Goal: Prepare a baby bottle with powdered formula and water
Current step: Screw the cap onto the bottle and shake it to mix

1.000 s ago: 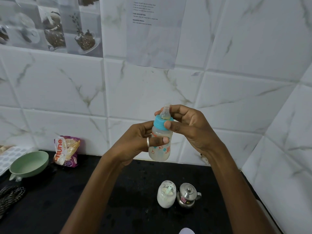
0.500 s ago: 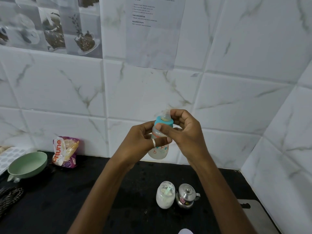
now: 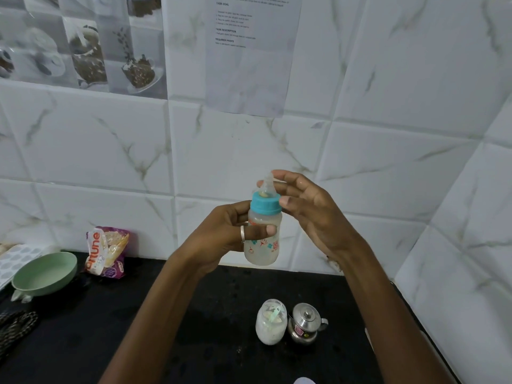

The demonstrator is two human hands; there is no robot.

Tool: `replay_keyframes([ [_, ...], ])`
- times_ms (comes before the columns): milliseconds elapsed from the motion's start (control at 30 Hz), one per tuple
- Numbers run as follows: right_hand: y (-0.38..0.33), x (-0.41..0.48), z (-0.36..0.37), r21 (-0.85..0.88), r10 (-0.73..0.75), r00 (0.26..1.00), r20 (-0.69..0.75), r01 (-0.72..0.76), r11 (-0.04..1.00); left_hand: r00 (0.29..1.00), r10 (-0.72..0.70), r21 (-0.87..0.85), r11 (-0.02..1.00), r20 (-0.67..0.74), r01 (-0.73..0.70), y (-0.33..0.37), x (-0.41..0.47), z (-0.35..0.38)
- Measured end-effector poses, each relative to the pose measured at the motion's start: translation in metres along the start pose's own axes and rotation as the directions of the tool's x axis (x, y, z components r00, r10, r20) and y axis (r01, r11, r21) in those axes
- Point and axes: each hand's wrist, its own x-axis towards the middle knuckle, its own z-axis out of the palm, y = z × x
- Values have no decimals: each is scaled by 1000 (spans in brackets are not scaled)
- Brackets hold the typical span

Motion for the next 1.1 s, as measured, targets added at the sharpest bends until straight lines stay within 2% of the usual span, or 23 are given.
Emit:
replay_keyframes([
  [100, 2, 3, -1, -6, 7, 1000, 24, -7, 1000, 999, -8, -35, 999, 54, 10, 1, 2, -2],
  [167, 4, 1, 2, 20, 4, 1000, -8, -4, 1000, 999, -9, -29, 1000, 39, 10, 1, 3, -1],
  [300, 7, -6, 14, 21, -15, 986, -166, 19, 1000, 992, -20, 24, 999, -126, 24, 1, -1, 9],
  [367, 10, -8, 27, -18, -20, 952, -306, 15, 1000, 963, 54, 169, 986, -263, -9, 0, -3, 21],
  [433, 14, -11, 42, -53, -13, 912, -409, -9, 999, 919, 157, 371, 929, -362, -13, -4, -4, 30],
  [500, 18, -12, 49, -71, -15, 898, -439, -18, 997, 902, 183, 426, 905, -392, 1, -4, -5, 32],
  [567, 21, -12, 44, -78, -20, 922, -388, -11, 997, 946, 120, 337, 941, -302, -11, -4, -4, 25],
  [667, 18, -9, 25, 43, -3, 977, -211, 12, 999, 996, -16, 128, 991, -93, 28, 0, -3, 10],
  [767, 12, -6, 14, 67, 2, 1000, -25, 0, 998, 995, -72, 64, 996, 67, 68, 0, 1, -2],
  [867, 9, -6, 14, 17, -9, 1000, 7, 8, 1000, 990, -72, 21, 997, 120, 70, -2, 3, -7],
  [967, 10, -9, 21, 9, 7, 995, -99, -6, 1000, 997, -70, 38, 997, 46, 68, -2, -1, -1],
  [1033, 13, -11, 29, -23, 19, 971, -239, -26, 999, 995, -32, 107, 993, -96, 43, -3, -4, 9],
  [1100, 16, -12, 40, -103, -7, 922, -387, -36, 994, 964, 65, 255, 967, -257, 2, -7, -5, 21],
])
